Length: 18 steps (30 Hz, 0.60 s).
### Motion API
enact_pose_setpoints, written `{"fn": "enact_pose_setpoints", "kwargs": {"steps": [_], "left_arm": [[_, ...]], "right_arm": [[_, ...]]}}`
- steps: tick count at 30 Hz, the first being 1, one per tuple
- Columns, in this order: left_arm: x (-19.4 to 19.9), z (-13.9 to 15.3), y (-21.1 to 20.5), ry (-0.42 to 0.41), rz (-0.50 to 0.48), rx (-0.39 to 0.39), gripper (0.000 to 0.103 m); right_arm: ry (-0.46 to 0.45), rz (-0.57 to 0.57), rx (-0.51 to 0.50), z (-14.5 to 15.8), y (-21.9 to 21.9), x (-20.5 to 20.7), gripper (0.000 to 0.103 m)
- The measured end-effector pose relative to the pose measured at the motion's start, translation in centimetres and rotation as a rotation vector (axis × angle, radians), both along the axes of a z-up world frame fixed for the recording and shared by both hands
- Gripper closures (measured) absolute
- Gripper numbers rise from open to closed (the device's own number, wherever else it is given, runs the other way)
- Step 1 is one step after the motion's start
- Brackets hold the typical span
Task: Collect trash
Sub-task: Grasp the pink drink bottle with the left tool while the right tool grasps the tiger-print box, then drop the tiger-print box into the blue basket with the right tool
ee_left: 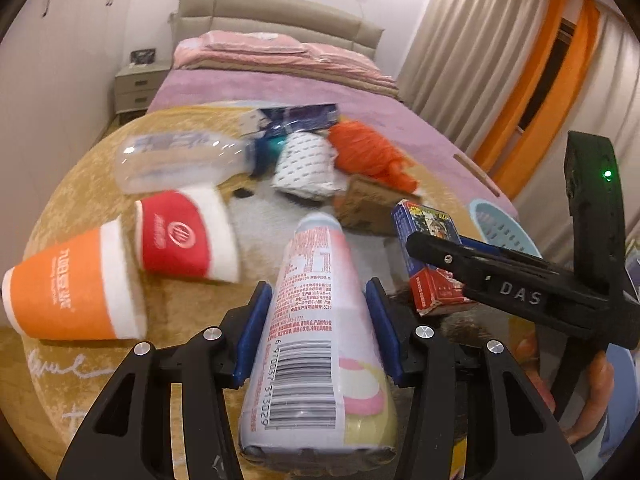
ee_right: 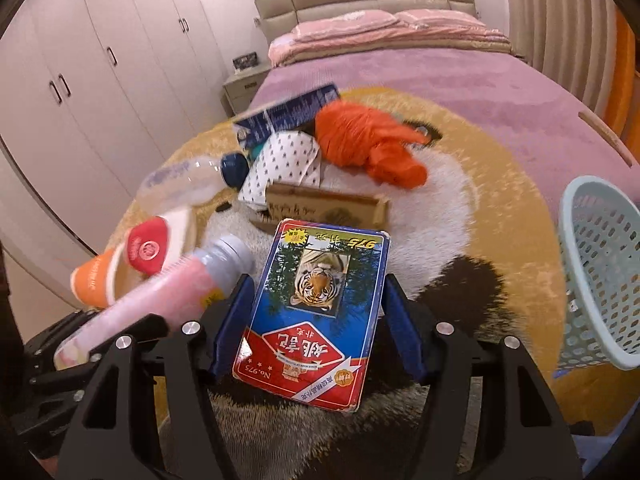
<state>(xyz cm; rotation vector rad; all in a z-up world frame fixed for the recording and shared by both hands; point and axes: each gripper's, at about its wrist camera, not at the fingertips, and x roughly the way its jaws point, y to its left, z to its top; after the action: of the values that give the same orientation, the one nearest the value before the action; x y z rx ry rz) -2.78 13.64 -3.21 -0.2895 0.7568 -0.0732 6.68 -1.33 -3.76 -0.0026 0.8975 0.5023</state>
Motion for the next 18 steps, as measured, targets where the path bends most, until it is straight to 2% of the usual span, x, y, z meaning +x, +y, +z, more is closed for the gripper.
{"fn": "enact_pose_setpoints", "kwargs": {"steps": [7, 13, 18], "left_arm": [[0.7, 2.5, -2.8, -0.069, -0.057, 0.032, 0.057], [1.8, 4.2, -5.4, -0.098, -0.12, 0.055, 0.057], [2.7, 5.4, -7.2, -0.095, -0.159, 0.106, 0.058]], "right_arm": [[-0.046, -0.061, 0.059, 2.5, -3.9, -0.3, 0.042], [-0.05, -0.137, 0.099, 3.2, -7.8, 0.6, 0.042], [-0.041, -0.17, 0.117, 3.0, -10.0, 1.0, 0.042]]}}
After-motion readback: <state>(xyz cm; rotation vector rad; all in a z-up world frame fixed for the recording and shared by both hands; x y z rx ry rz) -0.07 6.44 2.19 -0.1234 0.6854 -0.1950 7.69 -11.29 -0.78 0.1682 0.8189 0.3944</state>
